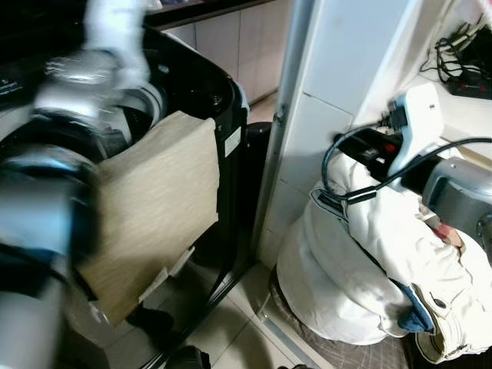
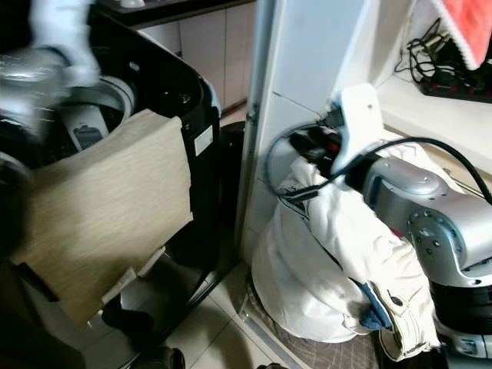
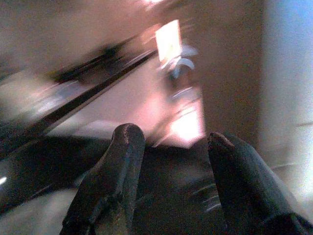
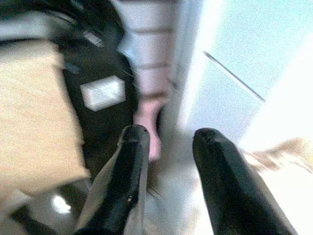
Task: Clothes washing
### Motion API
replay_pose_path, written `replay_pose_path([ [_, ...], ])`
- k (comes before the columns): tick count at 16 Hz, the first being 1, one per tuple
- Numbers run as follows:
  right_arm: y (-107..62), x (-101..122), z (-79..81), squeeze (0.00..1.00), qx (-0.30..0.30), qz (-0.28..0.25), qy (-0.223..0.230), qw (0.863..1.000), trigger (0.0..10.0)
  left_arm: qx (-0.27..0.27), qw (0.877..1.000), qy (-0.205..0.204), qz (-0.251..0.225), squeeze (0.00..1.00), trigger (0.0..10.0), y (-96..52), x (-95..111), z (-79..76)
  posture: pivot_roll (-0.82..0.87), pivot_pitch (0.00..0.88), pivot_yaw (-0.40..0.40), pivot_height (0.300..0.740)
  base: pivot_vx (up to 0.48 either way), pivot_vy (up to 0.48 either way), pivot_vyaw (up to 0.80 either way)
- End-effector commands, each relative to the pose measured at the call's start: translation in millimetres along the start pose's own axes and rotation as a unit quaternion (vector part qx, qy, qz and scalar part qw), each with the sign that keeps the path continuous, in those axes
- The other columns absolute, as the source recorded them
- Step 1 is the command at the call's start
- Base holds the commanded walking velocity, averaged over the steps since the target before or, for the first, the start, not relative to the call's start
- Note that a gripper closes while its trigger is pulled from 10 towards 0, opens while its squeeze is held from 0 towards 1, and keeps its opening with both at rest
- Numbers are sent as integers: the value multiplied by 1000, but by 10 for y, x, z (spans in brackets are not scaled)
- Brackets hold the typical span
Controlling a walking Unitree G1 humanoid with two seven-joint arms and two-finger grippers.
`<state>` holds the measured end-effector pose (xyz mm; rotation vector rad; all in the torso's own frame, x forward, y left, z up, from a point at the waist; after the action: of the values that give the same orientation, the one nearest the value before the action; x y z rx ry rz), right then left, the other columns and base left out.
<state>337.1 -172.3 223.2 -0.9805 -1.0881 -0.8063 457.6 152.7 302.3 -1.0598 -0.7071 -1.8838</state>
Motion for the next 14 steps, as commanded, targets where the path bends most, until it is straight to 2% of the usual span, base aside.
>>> replay_pose_path([
  [1, -20, 2, -122, 1000, -31, -1, -12, 999, 10000, -47, 999, 1, -27, 0, 10000, 11, 54, -168, -127, 46, -11, 740, 0, 0, 0],
  [2, -30, 10, -250, 1000, -61, -8, -9, 998, 10000, -87, 994, 4, -66, 0, 10000, -3, 131, -386, -126, 48, -12, 740, 0, 0, 0],
  [3, -23, 54, -499, 1000, -116, -38, 12, 992, 10000, -128, 987, 7, -94, 0, 10000, -52, 163, -663, -130, 51, -10, 740, 0, 0, 0],
  [4, -15, 63, -693, 1000, -160, -57, 24, 985, 10000, -152, 984, 8, -98, 0, 10000, -94, 129, -842, -132, 53, -9, 740, 0, 0, 0],
  [6, 11, 3, -956, 1000, -212, -65, 50, 974, 10000, -175, 979, 0, -101, 0, 10000, -158, 71, -1049, -134, 54, -1, 740, 0, 0, 0],
  [8, 38, -175, -1197, 1000, -243, -47, 87, 965, 10000, -196, 974, -36, -110, 0, 10000, -285, 98, -1225, -125, 55, -5, 740, 0, 0, 0],
  [10, 45, -316, -1346, 1000, -262, -37, 121, 957, 10000, -200, 973, -45, -105, 0, 10000, -374, 107, -1290, -117, 55, -7, 740, 0, 0, 0],
  [11, 69, -461, -1470, 1000, -280, -21, 139, 950, 10000, -231, 965, -62, -111, 0, 10000, -527, 168, -1417, -113, 54, -11, 740, 0, 0, 0],
  [12, 68, -494, -1507, 1000, -289, -14, 136, 948, 10000, -249, 959, -66, -116, 0, 10000, -588, 196, -1477, -113, 54, -11, 740, 0, 0, 0],
  [13, 56, -555, -1585, 0, -309, -1, 129, 942, 10000, -281, 948, -75, -128, 0, 10000, -708, 262, -1601, -112, 52, -10, 740, 0, 0, 0],
  [14, 52, -581, -1606, 0, -314, 5, 130, 941, 10000, -288, 945, -79, -133, 0, 10000, -741, 286, -1637, -112, 52, -10, 740, 0, 0, 0],
])
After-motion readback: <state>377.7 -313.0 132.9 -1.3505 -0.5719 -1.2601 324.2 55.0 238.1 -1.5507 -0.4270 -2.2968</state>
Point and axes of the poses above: a point about 5 cm out from each wrist's last joint towards the gripper, its own y axis pointing out of the wrist towards the gripper, its own x axis along the axis of the wrist's last joint, z = x × y, the point moved 5 cm from there along y, pointing out of the wrist towards the gripper, and after that the axes turned 13 degrees about y, right-handed, at the moved point
